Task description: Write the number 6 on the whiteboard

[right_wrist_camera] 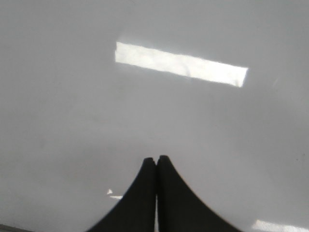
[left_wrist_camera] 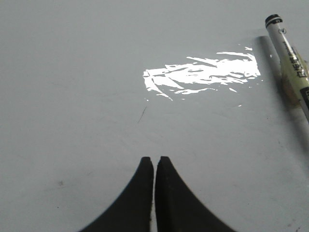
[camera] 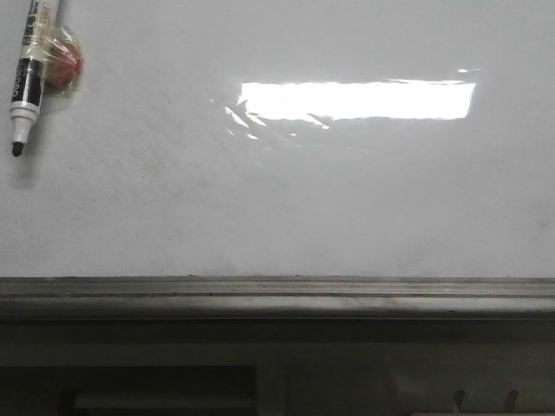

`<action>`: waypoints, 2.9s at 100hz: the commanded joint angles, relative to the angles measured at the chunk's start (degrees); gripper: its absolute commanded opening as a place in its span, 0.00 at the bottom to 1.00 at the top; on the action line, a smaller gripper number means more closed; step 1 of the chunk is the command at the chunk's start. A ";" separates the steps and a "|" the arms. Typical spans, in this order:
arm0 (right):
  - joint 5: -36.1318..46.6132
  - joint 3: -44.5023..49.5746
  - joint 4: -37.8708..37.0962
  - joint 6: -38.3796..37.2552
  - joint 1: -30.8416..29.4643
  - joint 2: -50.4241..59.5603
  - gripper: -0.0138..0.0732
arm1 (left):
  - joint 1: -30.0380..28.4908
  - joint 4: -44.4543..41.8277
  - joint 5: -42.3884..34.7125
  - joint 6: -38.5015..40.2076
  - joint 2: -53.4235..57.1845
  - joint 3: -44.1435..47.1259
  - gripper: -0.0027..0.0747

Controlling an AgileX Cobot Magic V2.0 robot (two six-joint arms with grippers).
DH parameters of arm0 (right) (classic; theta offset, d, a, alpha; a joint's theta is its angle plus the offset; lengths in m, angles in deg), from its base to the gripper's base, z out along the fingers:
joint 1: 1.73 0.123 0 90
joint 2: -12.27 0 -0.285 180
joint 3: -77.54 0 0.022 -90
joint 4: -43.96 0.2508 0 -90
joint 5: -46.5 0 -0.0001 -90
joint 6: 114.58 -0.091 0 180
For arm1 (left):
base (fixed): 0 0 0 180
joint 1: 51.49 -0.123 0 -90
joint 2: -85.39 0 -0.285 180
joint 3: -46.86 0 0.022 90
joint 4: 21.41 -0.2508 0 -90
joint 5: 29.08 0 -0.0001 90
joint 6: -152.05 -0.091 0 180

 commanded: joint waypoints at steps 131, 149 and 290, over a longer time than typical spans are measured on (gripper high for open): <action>8.59 1.39 17.11 0.08 -0.29 1.01 0.08 | 0.54 16.87 -4.74 0.54 1.81 2.80 0.01; 9.55 1.16 31.39 0.08 -0.29 1.01 0.08 | 0.54 31.53 -6.75 0.54 1.81 2.68 0.01; -20.33 -24.21 30.52 0.08 -0.29 -25.90 0.67 | 0.68 84.47 31.17 -62.64 -48.43 -27.19 0.58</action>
